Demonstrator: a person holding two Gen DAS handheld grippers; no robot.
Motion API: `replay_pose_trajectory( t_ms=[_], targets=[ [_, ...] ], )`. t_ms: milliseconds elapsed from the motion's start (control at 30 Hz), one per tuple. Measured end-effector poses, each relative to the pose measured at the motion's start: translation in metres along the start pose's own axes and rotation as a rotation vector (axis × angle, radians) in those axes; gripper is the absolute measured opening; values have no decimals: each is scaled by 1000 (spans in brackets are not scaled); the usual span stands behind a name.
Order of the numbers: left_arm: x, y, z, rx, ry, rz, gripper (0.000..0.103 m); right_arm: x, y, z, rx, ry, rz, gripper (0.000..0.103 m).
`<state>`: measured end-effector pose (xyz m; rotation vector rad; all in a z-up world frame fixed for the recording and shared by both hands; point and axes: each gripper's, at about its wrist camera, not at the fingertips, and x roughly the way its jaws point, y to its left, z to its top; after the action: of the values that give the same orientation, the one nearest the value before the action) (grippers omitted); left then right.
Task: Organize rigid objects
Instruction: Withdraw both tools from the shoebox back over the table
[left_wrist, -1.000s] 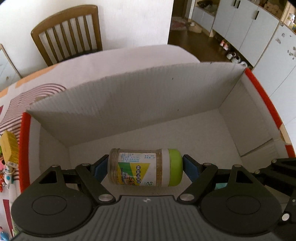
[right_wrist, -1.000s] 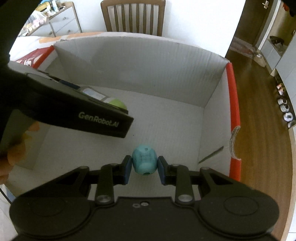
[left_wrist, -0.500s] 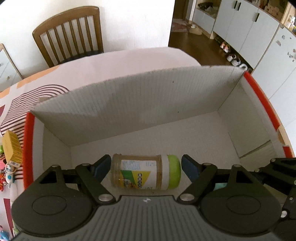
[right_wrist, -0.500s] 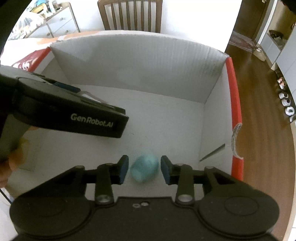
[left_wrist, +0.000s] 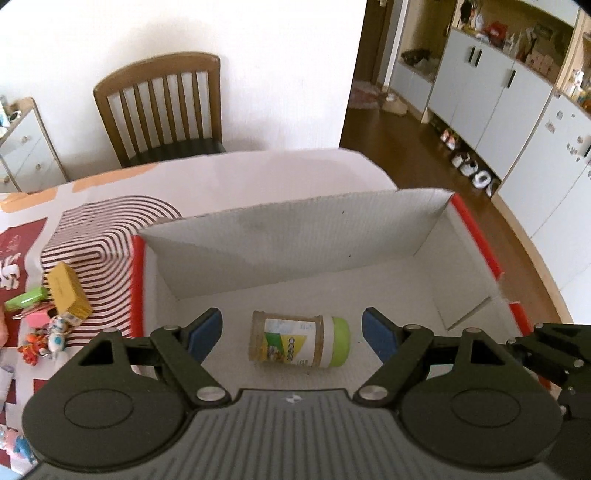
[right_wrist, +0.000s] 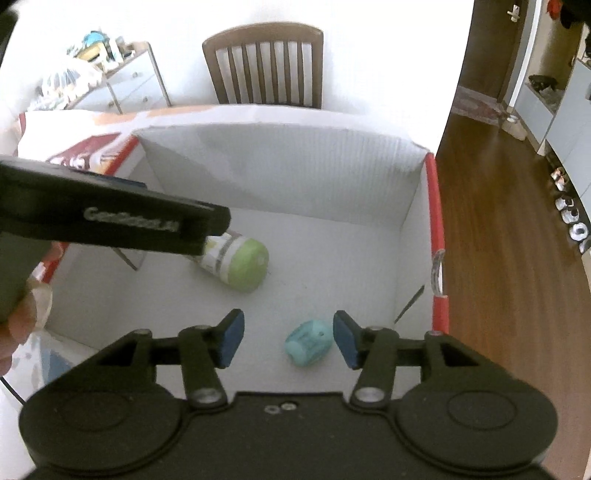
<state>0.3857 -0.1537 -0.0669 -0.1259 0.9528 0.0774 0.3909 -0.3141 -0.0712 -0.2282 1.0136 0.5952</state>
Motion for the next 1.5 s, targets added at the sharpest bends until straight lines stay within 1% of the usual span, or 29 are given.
replay_pose_trajectory(
  t_ms=[133,200,367,533,667,733,833,900,1100,1333,1500],
  targets=[
    [-25,7,-7,-13,-42,-13,83,-16,6,-4,-1,-36,9,56],
    [-38,8,-11,-17,-62,-18,83,-24,10,-4,-1,-56,14,60],
    [-74,14,-23,-24,-122,-35,83,-42,26,-13,-5,-98,23,64],
    [-109,22,-39,4,-190,-42,83,-62,42,-17,-11,-144,22,65],
    [-132,29,-52,12,-230,-56,83,-74,54,-23,3,-173,16,69],
    [-142,35,-58,15,-248,-64,83,-79,60,-26,15,-182,16,69],
    [-153,45,-70,16,-262,-76,83,-84,73,-32,24,-202,12,70],
    [-159,53,-76,17,-265,-82,83,-89,83,-36,29,-214,8,72],
    [-176,79,-96,25,-281,-82,83,-99,110,-44,61,-251,10,77],
    [-194,120,-118,6,-319,-57,84,-101,145,-53,73,-275,4,82],
    [-203,151,-132,-2,-335,-41,86,-103,169,-58,75,-306,30,89]
  ],
)
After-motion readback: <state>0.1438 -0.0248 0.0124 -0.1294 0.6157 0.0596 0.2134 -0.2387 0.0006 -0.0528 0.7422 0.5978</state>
